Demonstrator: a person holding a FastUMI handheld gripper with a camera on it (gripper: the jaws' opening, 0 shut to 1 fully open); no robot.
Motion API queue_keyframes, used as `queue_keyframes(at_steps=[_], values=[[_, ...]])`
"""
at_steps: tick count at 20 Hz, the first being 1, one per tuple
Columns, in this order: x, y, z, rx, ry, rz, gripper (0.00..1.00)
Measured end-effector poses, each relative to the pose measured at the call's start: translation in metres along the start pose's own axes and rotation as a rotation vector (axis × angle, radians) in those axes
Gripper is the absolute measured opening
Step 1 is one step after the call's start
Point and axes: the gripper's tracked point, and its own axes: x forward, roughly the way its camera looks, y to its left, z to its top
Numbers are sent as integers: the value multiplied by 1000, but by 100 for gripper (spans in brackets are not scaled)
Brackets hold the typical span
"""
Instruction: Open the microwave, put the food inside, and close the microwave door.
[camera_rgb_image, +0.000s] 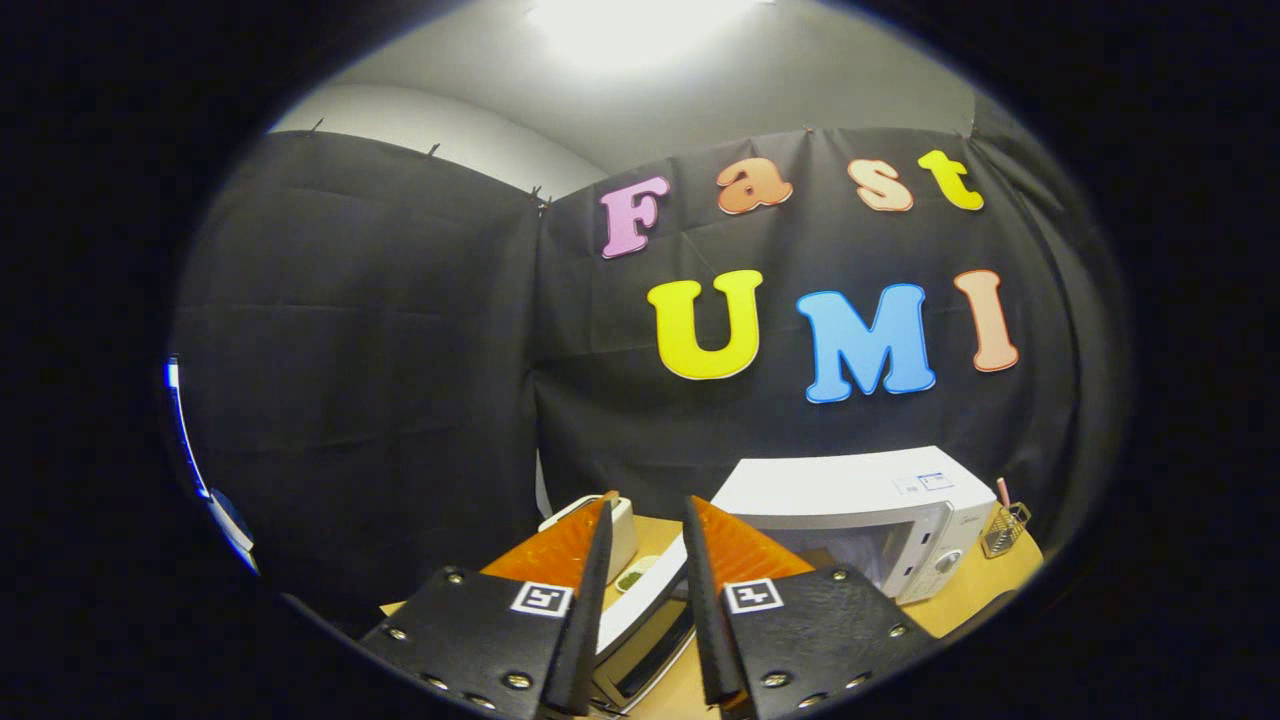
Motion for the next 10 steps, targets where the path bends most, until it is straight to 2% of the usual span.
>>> queue_keyframes(at_steps=[1, 3, 4, 5, 6, 10], values=[[1, 12, -1, -4, -2, 36, 35], [5, 39, -7, -18, 9, 109, 33], [1, 33, -5, -27, -4, 66, 18], [3, 43, -7, -21, -9, 89, 2], [8, 63, -14, -8, 11, 129, 5], [11, 100, -36, -22, 66, 230, 6]])
